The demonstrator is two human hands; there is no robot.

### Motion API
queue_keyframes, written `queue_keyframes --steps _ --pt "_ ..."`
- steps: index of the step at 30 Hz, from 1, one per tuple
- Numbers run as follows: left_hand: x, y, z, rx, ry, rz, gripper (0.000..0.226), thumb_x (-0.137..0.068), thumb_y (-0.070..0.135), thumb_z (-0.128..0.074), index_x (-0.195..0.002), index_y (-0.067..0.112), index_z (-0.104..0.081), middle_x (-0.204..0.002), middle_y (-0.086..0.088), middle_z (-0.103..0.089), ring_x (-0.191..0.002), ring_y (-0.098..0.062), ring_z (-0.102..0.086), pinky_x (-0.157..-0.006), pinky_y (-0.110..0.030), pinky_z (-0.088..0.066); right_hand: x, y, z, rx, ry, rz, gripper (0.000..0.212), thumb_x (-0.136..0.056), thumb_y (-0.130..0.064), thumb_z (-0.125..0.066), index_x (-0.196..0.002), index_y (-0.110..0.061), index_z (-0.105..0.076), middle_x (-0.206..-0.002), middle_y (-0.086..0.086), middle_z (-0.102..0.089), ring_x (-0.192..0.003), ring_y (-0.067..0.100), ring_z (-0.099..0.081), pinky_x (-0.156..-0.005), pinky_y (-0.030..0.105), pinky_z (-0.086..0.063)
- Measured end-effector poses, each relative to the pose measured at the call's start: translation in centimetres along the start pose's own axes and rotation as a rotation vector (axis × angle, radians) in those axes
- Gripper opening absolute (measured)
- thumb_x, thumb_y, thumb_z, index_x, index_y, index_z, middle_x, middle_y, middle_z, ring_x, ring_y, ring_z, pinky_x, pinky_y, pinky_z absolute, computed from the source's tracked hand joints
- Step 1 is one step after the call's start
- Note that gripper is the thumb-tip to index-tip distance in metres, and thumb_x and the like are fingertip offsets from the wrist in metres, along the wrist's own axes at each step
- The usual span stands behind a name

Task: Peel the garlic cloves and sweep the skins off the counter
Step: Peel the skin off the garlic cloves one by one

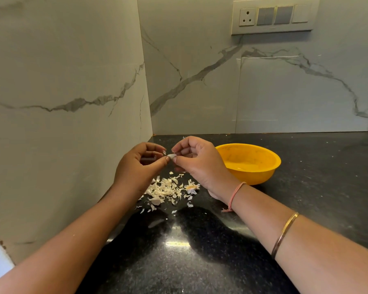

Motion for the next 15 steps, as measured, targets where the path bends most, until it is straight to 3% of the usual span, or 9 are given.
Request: queue_keyframes --steps 3,7,15 --pt "0.2 0.5 -0.2 -0.081 -0.033 -0.133 0.016 -0.080 0.013 -0.072 -0.080 0.028 -0.066 -0.075 0.010 -0.068 -0.069 -0.001 -0.062 -0.062 -0.013 -0.049 0.0 0.0 0.1 -0.006 0.010 -0.023 0.013 -0.081 0.003 -0.065 -0.083 -0.009 -0.062 -0.077 0.011 -0.065 -0.069 0.017 -0.062 -0.071 0.038 -0.058" --pt "0.5 0.7 -0.1 -0.167 -0.067 -0.241 0.023 -0.081 0.009 -0.071 -0.080 0.032 -0.067 -0.076 0.009 -0.069 -0.071 -0.004 -0.065 -0.062 -0.015 -0.050 -0.1 0.0 0.4 -0.164 -0.027 -0.132 0.012 -0.084 0.007 -0.058 -0.082 -0.005 -0.062 -0.073 0.009 -0.063 -0.062 0.012 -0.061 -0.063 0.025 -0.057" --pt "0.7 1.3 0.2 -0.285 -0.119 -0.480 0.024 -0.079 0.006 -0.072 -0.087 0.028 -0.066 -0.085 0.009 -0.066 -0.080 -0.006 -0.062 -0.072 -0.022 -0.051 -0.2 0.1 0.7 -0.399 -0.134 -0.326 0.008 -0.085 0.007 -0.054 -0.084 0.002 -0.060 -0.074 0.017 -0.061 -0.056 0.014 -0.058 -0.060 0.026 -0.056"
Point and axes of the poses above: each hand's wrist, its own x-axis away from the middle knuckle, its own z-axis out of the back of the hand, y = z × x, the point moved 3 cm from there along -x, towards the middle knuckle
